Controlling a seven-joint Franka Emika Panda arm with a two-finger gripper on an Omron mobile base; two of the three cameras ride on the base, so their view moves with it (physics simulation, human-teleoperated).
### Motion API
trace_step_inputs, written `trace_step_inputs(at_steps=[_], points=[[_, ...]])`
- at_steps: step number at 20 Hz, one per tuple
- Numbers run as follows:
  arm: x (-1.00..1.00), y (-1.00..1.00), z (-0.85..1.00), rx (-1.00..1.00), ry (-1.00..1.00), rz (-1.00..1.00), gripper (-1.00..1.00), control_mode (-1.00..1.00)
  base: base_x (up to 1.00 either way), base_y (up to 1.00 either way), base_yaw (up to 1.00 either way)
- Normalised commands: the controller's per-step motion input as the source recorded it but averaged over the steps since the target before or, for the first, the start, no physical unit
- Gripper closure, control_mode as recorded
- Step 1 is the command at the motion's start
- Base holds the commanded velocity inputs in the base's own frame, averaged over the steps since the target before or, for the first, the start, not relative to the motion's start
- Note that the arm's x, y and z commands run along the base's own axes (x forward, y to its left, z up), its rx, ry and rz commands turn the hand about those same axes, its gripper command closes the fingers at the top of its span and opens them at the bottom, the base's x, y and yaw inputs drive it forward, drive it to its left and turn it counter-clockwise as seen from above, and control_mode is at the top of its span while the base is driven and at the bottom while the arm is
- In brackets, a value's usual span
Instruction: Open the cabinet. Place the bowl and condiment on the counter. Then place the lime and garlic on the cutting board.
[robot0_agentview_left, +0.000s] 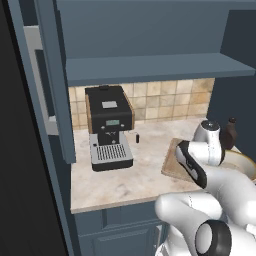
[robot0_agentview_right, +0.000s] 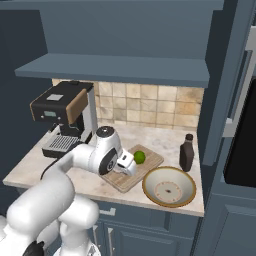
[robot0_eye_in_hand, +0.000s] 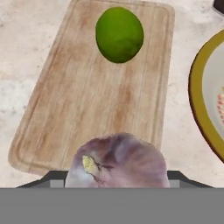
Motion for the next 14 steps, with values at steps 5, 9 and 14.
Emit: trace_step_inputs(at_steps=[5, 9, 14], points=[[0.25, 0.0, 0.0, 0.0, 0.0, -0.01, 1.0, -1.0, 0.0, 0.0, 0.0], [0.28, 0.0, 0.0, 0.0, 0.0, 0.0, 1.0, -1.0, 0.0, 0.0, 0.0], [0.23, 0.0, -0.07, 0.0, 0.0, 0.0, 1.0, -1.0, 0.0, 0.0, 0.0]])
